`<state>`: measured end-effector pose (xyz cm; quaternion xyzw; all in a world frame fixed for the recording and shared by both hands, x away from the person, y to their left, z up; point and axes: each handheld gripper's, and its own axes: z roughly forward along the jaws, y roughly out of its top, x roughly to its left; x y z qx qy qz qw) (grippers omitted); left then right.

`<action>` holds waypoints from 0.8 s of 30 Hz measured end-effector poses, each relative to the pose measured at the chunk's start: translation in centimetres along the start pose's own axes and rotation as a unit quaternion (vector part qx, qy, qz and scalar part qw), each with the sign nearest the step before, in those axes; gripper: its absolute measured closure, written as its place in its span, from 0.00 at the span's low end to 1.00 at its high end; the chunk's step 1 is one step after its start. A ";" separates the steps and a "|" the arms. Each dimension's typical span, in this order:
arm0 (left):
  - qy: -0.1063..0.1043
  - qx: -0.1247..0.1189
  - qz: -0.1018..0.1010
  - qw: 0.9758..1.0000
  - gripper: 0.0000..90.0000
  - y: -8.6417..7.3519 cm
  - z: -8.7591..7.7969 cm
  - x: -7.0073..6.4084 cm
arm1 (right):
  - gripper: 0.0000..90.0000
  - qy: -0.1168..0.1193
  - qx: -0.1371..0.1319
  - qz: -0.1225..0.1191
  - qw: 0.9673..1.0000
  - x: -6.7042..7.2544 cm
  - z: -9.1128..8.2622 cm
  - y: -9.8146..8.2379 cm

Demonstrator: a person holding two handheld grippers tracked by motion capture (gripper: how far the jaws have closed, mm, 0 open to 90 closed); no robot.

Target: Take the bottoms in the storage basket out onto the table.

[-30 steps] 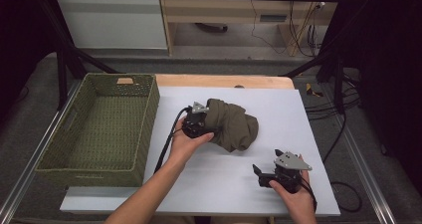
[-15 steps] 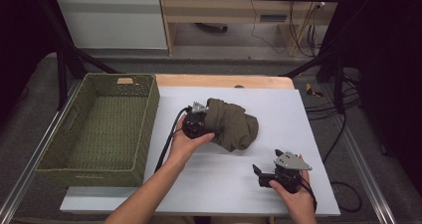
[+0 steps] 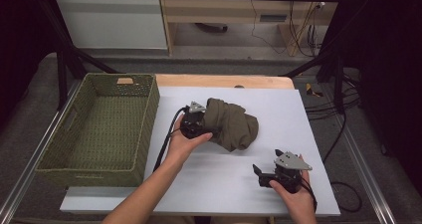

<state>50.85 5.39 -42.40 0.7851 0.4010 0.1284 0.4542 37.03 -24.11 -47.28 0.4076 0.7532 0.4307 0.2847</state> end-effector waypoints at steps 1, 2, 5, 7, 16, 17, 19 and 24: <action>0.000 0.000 0.000 1.000 0.14 0.0 0.0 0.0 | 0.07 0.000 0.000 0.000 1.000 0.0 0.0 0.0; 0.000 0.000 0.001 1.000 0.14 0.0 -0.1 0.0 | 0.07 0.000 0.000 0.000 1.000 0.0 0.0 0.0; 0.000 -0.001 0.001 1.000 0.14 0.0 -0.2 0.0 | 0.07 0.001 0.000 -0.001 1.000 0.0 0.0 0.0; 0.000 -0.001 0.001 1.000 0.14 0.0 -0.2 0.0 | 0.07 0.000 0.000 0.000 1.000 0.0 0.0 0.0; -0.001 0.000 0.005 1.000 0.14 0.0 -0.7 0.1 | 0.07 0.001 0.000 0.000 1.000 0.0 0.0 0.0; -0.001 -0.002 0.005 1.000 0.14 0.0 -0.7 0.1 | 0.07 0.001 0.000 0.000 1.000 0.0 0.0 0.0; -0.001 -0.004 0.006 1.000 0.14 0.1 -0.9 0.1 | 0.07 0.000 0.000 0.000 1.000 0.0 0.0 0.0; -0.001 -0.003 0.005 1.000 0.14 0.2 -1.2 0.2 | 0.07 0.000 0.001 0.000 1.000 0.0 0.0 0.0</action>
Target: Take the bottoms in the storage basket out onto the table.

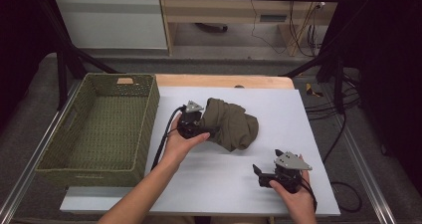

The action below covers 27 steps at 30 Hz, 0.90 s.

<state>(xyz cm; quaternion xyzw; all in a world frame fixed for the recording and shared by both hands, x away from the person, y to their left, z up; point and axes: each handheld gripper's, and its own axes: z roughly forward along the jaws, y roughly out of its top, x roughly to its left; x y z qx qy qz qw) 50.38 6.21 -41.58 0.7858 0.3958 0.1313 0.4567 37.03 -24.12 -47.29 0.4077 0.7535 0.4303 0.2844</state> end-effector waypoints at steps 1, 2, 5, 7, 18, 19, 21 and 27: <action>0.000 0.000 0.001 1.000 0.14 0.0 -0.1 0.0 | 0.07 0.000 0.000 0.000 1.000 0.0 0.0 0.0; 0.000 0.000 0.002 1.000 0.14 0.0 -0.1 0.0 | 0.07 0.000 0.000 0.000 1.000 0.0 0.0 0.0; -0.002 0.003 -0.001 1.000 0.14 0.0 -0.3 0.1 | 0.07 0.001 0.001 0.000 1.000 0.0 0.0 0.0; -0.002 0.008 -0.003 1.000 0.13 0.0 -0.3 0.1 | 0.07 0.001 0.001 -0.001 1.000 0.0 0.0 0.0; -0.008 0.001 -0.002 1.000 0.13 0.5 -1.5 0.0 | 0.07 0.001 0.002 0.000 1.000 0.0 0.1 0.0; -0.007 0.002 0.000 1.000 0.13 0.5 -1.6 0.0 | 0.07 0.001 0.002 0.000 1.000 0.0 0.1 0.0; -0.013 0.005 -0.006 1.000 0.12 0.5 -1.9 0.1 | 0.07 0.001 0.002 0.000 1.000 0.1 0.1 0.0; -0.019 0.006 -0.006 1.000 0.11 0.5 -2.6 0.2 | 0.07 0.001 0.002 0.000 1.000 0.1 0.1 0.0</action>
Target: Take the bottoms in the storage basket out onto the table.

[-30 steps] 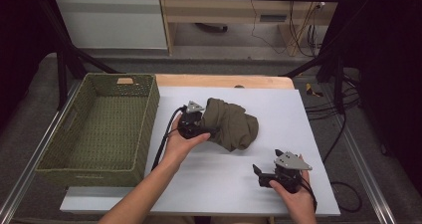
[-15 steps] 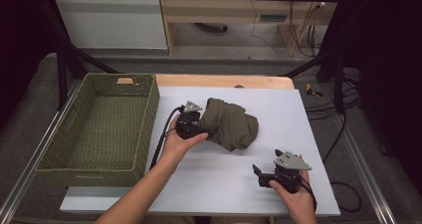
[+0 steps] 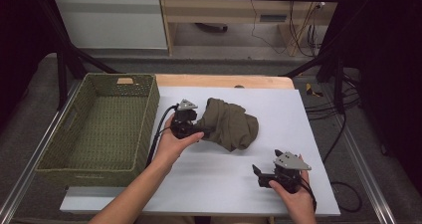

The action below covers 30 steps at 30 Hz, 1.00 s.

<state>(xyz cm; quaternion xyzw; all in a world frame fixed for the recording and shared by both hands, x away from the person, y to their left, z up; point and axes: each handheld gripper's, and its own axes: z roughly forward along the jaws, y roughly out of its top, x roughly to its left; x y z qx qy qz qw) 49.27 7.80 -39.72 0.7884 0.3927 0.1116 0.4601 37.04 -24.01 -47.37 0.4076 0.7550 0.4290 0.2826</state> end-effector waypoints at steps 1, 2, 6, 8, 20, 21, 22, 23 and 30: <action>0.001 0.005 0.007 1.000 0.11 0.0 -0.1 0.0 | 0.07 0.000 0.000 0.000 1.000 0.0 0.0 0.0; 0.002 0.009 0.012 1.000 0.11 -0.1 -0.2 -0.1 | 0.07 0.000 0.000 0.000 1.000 0.0 0.0 0.0; 0.000 0.012 0.017 1.000 0.11 -0.2 -0.7 -0.3 | 0.07 -0.001 0.000 0.000 1.000 0.0 0.0 0.0; -0.002 0.010 0.016 1.000 0.11 -0.3 -1.0 -0.3 | 0.07 -0.001 0.000 0.000 1.000 0.0 0.0 0.0; -0.007 -0.007 0.022 1.000 0.11 0.0 -3.2 -0.6 | 0.07 0.000 0.000 -0.002 1.000 0.0 0.0 0.0; -0.008 -0.008 0.022 1.000 0.11 0.1 -3.4 -0.6 | 0.07 0.000 0.001 -0.002 1.000 0.1 0.0 0.0; -0.009 -0.010 0.023 1.000 0.11 0.1 -3.6 -0.6 | 0.07 0.000 0.002 -0.003 1.000 0.1 0.0 0.0; -0.009 -0.010 0.022 1.000 0.11 0.1 -3.7 -0.5 | 0.07 0.000 0.002 -0.003 1.000 0.1 0.1 0.0; -0.009 -0.018 0.017 1.000 0.11 0.3 -5.0 -0.2 | 0.06 0.000 0.002 0.000 1.000 0.0 0.0 0.0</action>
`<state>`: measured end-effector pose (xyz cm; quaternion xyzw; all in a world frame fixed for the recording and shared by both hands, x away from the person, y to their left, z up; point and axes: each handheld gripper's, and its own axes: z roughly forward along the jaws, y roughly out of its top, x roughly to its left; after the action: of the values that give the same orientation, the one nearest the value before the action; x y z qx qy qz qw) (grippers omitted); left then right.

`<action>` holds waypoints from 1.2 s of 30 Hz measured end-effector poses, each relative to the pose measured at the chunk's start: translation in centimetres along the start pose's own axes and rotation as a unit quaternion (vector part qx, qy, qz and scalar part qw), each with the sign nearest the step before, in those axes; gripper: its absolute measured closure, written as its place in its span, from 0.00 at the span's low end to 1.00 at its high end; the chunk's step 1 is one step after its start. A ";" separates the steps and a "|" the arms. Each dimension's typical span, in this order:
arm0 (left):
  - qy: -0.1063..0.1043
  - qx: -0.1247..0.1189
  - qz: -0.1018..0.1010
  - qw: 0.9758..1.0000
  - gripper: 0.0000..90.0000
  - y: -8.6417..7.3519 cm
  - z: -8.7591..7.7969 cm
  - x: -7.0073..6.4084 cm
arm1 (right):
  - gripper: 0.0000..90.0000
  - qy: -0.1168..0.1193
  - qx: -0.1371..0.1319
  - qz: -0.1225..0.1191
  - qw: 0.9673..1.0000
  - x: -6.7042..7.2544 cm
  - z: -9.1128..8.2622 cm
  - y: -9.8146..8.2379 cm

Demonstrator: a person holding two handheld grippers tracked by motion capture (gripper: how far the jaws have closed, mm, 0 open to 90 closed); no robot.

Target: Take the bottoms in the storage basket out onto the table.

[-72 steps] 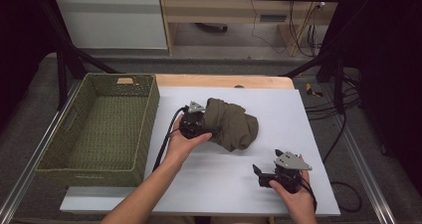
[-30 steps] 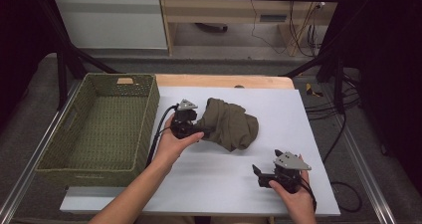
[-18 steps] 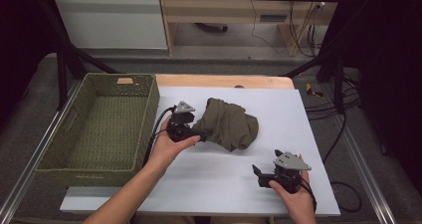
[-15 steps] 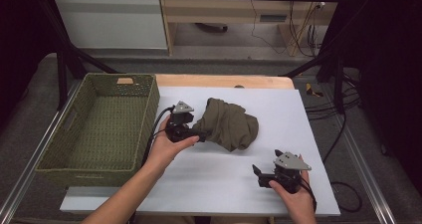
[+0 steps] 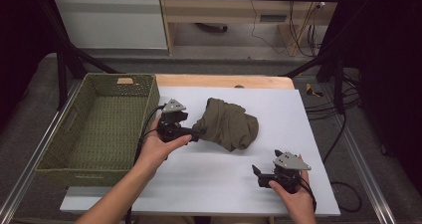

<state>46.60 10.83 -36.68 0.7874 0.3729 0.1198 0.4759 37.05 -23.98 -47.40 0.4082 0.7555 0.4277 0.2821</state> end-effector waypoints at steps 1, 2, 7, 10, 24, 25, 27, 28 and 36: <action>0.000 -0.001 0.001 1.000 0.10 0.0 -0.2 0.0 | 0.06 0.000 0.000 0.000 1.000 0.0 0.0 0.0; -0.001 -0.002 0.002 1.000 0.10 0.1 -0.5 0.0 | 0.06 -0.001 0.001 -0.001 1.000 0.0 0.0 0.0; 0.002 -0.008 -0.001 1.000 0.09 0.1 -1.9 0.3 | 0.05 0.000 0.000 0.000 1.000 0.0 0.1 0.0; 0.003 -0.016 -0.009 1.000 0.09 0.0 -3.0 0.8 | 0.05 -0.002 0.001 0.000 1.000 -0.1 0.0 0.0; 0.026 -0.071 -0.039 0.996 0.08 -0.6 -9.9 2.9 | 0.05 0.002 -0.001 -0.004 1.000 0.0 0.0 0.0; 0.025 -0.074 -0.037 0.996 0.08 -0.8 -10.3 3.0 | 0.05 0.003 -0.001 -0.005 1.000 0.0 0.0 0.0; 0.033 -0.082 -0.031 0.996 0.07 -1.4 -11.2 3.1 | 0.05 0.002 -0.001 -0.005 1.000 0.0 -0.1 -0.1; 0.036 -0.083 -0.030 0.995 0.07 -1.8 -11.6 3.2 | 0.05 0.003 -0.001 -0.004 1.000 0.0 -0.2 -0.1; 0.057 -0.075 -0.013 0.995 0.07 -4.3 -13.9 4.2 | 0.05 0.005 0.002 -0.004 1.000 -0.1 -0.1 -0.1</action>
<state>39.95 24.13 -33.78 0.7364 0.3993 0.1860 0.5136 36.92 -24.13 -47.43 0.4035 0.7595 0.4269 0.2797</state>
